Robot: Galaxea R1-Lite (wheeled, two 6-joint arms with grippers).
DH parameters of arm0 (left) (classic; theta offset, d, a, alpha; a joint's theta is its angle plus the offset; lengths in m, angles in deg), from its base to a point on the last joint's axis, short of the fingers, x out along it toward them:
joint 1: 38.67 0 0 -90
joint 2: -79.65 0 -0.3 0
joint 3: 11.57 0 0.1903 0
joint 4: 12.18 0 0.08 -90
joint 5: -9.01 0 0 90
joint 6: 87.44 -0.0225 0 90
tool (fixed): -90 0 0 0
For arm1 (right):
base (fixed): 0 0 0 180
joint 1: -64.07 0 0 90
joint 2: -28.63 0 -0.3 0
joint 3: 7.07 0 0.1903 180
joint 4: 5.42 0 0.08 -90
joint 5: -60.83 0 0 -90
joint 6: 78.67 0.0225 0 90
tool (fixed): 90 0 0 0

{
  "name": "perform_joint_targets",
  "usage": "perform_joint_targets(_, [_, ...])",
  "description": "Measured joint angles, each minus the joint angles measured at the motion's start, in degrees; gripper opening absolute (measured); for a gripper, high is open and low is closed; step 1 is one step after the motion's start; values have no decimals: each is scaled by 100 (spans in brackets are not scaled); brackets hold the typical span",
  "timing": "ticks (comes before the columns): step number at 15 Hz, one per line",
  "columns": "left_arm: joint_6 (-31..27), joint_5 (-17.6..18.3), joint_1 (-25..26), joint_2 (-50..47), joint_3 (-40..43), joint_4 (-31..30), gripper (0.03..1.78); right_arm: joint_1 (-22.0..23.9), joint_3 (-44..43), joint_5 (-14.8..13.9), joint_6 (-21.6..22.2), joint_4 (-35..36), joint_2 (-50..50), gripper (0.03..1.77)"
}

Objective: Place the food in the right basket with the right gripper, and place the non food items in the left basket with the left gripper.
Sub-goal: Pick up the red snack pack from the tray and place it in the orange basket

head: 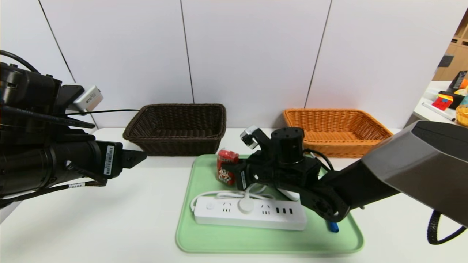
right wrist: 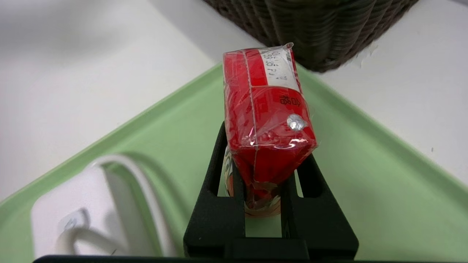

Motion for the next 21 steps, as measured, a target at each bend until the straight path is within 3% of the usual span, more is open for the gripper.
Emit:
perform_joint_targets(2, [4,-2,0,0,0,0,169,-38,216,-74,13,-406,-332,29])
perform_joint_targets(6, [2,0,0,16,61,5,169,-46,1,-601,141,-992,-957,29])
perform_joint_targets(10, [2,0,-2,33,129,2,169,100,-738,-1397,141,-2043,-1534,29])
perform_joint_targets(16, [2,-6,-7,33,160,-5,169,1211,-2361,-2108,72,-2881,-1724,29])
perform_joint_targets(21, [-24,-4,-148,44,99,-166,169,2470,-2690,-2042,80,-4213,-1742,29])
